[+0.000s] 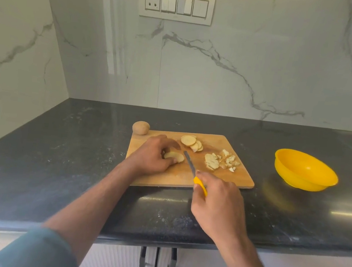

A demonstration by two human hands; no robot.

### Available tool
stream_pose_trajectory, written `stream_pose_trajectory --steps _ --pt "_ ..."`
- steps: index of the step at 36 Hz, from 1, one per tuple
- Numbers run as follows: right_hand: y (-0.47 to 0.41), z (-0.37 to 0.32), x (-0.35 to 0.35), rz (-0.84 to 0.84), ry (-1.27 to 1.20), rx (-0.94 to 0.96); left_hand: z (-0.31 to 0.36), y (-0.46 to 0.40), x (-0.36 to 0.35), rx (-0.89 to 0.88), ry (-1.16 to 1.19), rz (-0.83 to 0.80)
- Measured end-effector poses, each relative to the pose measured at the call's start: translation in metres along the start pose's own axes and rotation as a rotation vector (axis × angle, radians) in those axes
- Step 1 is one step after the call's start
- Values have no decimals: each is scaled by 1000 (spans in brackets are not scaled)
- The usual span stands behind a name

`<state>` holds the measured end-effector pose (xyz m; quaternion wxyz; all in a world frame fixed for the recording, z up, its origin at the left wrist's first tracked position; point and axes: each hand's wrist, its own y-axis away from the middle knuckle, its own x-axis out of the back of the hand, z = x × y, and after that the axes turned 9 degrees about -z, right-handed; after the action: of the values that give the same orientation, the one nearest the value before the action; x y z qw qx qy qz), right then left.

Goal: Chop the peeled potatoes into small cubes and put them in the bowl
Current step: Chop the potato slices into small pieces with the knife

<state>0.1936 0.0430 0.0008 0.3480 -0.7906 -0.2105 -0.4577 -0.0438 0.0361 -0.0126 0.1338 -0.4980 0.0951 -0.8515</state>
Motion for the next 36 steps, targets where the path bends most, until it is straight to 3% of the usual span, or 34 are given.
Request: stream_pose_trajectory --steps 18,36 --pt "-50 -24 -33 -18 35 19 -10 0 3 50 171 79" --pt "-40 -26 -24 -134 47 51 -6 -1 3 -4 57 -3"
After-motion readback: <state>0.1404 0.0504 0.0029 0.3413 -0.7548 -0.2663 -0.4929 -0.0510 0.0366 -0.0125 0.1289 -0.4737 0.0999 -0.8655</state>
